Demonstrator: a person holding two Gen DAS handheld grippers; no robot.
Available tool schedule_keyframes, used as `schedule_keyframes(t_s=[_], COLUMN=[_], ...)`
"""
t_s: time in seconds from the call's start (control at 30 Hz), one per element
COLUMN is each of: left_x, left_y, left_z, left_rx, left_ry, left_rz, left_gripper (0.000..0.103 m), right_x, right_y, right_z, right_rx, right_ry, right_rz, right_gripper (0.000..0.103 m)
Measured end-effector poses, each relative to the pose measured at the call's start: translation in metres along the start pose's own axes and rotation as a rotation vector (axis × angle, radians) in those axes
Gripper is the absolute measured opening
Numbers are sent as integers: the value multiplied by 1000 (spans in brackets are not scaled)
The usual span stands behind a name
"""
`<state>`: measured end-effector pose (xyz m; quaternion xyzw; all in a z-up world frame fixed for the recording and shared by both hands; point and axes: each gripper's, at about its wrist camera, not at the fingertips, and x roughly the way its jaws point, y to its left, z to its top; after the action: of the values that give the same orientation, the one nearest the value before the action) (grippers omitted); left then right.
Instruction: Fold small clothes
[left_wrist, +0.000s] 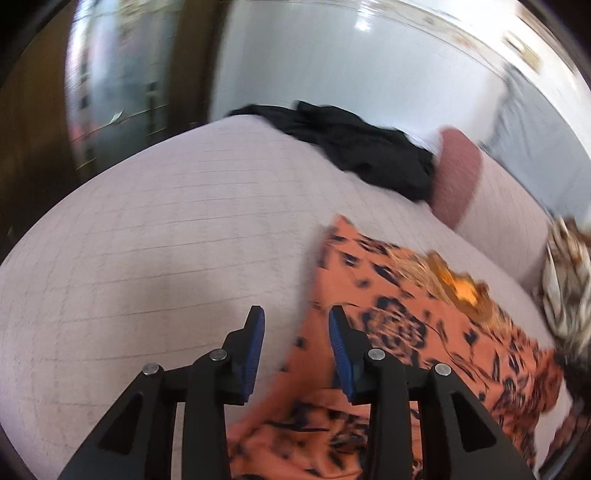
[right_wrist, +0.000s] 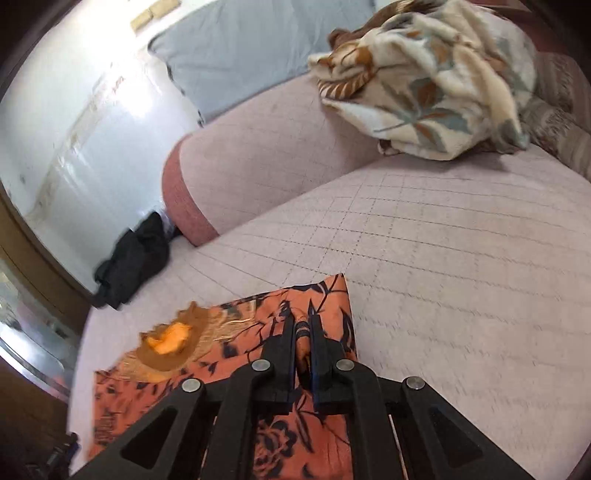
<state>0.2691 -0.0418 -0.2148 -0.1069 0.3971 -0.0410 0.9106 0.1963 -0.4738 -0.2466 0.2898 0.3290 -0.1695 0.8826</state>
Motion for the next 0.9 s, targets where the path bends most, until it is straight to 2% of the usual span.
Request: schedule_keyframes(t_s=[0.03, 0.07, 0.1, 0.13, 0.2, 0.23, 0.27, 0.33, 0.4, 0.43, 0.5, 0.57, 0.67, 0.73, 0.87, 0.9], left_x=[1, 2, 3, 4, 10, 13, 17, 23, 30, 34, 35, 32, 33, 35, 40, 40], left_y=[-8, -16, -24, -28, -36, -37, -38, -39, -41, -41, -43, -44, -43, -41, -29, -26], left_z=[-2, -3, -6, -8, -10, -11, -12, -14, -18, -20, -22, -22, -23, -21, -15, -14], left_rx=[40, 78, 124, 152, 187, 191, 189, 199, 220, 230, 233, 240, 244, 244, 182, 170], left_ry=[-1, -3, -4, -7, 1, 12, 26, 59, 86, 100, 98, 93, 88, 83, 102, 103], left_rz=[-12, -11, 3, 17, 40, 39, 37, 51, 88, 107, 119, 127, 128, 133, 121, 121], left_gripper=[38, 43, 52, 55, 57, 57, 57, 57, 57, 57, 57, 57, 57, 60, 62, 63], right_x=[3, 11, 20, 27, 39, 41, 39, 26, 4, -7, -18, -26, -17, 4, 45, 40], right_y=[-2, 4, 3, 1, -13, -26, -36, -51, -51, -44, -19, 20, 63, 81, 65, 63], right_z=[1, 3, 5, 6, 7, 8, 7, 9, 14, 15, 15, 4, -19, -38, -59, -59], right_rx=[-4, 2, 12, 20, 50, 92, 135, 211, 218, 189, 93, -42, -204, -302, -299, -331], right_ry=[9, 28, 66, 108, 190, 210, 209, 170, 65, 26, 15, 42, 123, 211, 477, 480], right_rz=[-6, -3, 2, 0, -8, -20, -25, -36, -33, -4, 89, 192, 224, 146, 43, 59], right_gripper=[10, 10, 10, 10, 19, 29, 44, 65, 65, 65, 62, 50, 39, 39, 38, 38])
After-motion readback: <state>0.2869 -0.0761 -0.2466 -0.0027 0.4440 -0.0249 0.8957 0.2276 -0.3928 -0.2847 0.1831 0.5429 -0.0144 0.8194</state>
